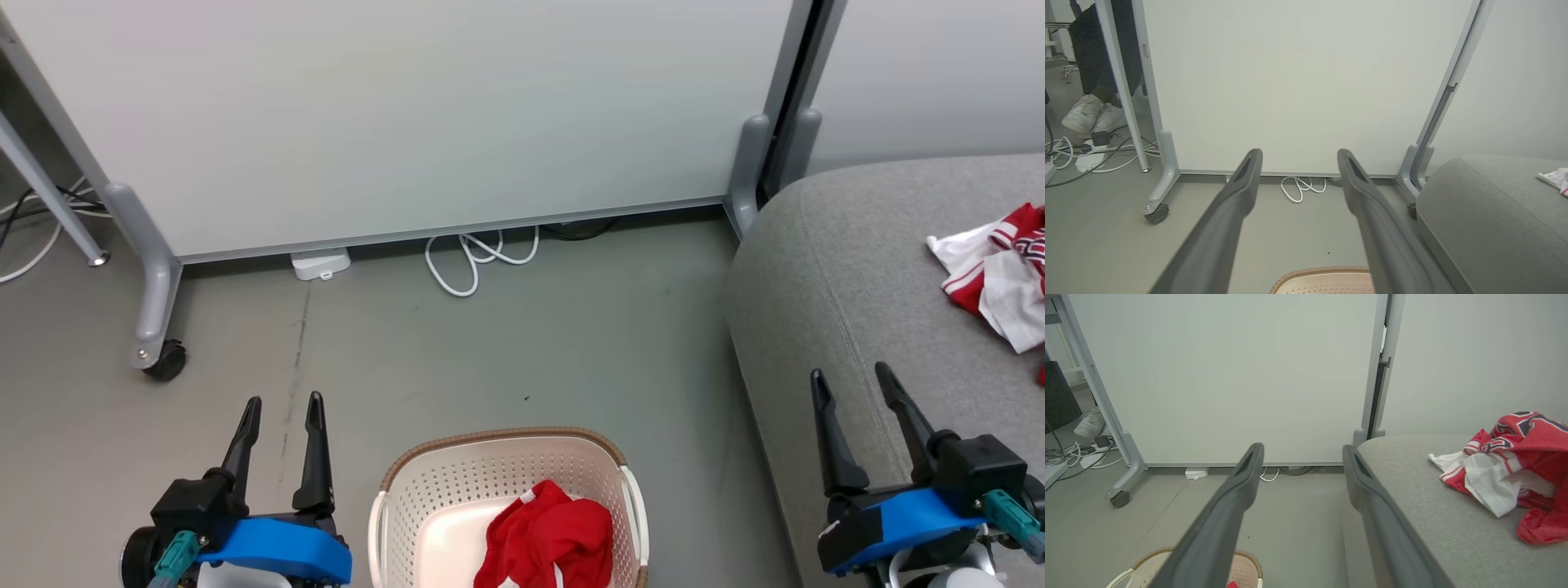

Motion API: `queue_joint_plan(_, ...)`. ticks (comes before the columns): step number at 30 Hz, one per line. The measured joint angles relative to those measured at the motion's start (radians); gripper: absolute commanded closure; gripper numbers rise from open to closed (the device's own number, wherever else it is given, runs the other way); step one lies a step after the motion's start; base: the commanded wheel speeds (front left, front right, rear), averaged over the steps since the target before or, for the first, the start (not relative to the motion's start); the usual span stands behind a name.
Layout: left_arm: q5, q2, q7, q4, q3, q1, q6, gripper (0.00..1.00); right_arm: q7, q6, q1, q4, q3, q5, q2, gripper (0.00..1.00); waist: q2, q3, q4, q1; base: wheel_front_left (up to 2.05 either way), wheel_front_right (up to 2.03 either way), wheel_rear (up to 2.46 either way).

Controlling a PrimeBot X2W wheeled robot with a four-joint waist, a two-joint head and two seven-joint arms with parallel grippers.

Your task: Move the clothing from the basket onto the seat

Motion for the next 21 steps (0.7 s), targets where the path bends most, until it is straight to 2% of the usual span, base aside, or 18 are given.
queue_joint_plan(8, 0.007, 0.001, 0.0, 0.025, 0.029, 0.011, -0.002, 0.0, 0.01, 0.0, 0.034, -0.013, 0.021, 0.03, 0.001, 0.0, 0.0, -0.017, 0.031, 0.0001, 0.0, 0.0, 0.0)
queue_joint_plan(21, 0.008, -0.002, 0.0, 0.031, 0.046, 0.011, -0.003, 0.0, 0.016, 0.0, 0.041, -0.023, 0.034, 0.033, 0.001, 0.0, 0.0, -0.007, 0.018, 0.0002, 0.0, 0.0, 0.0)
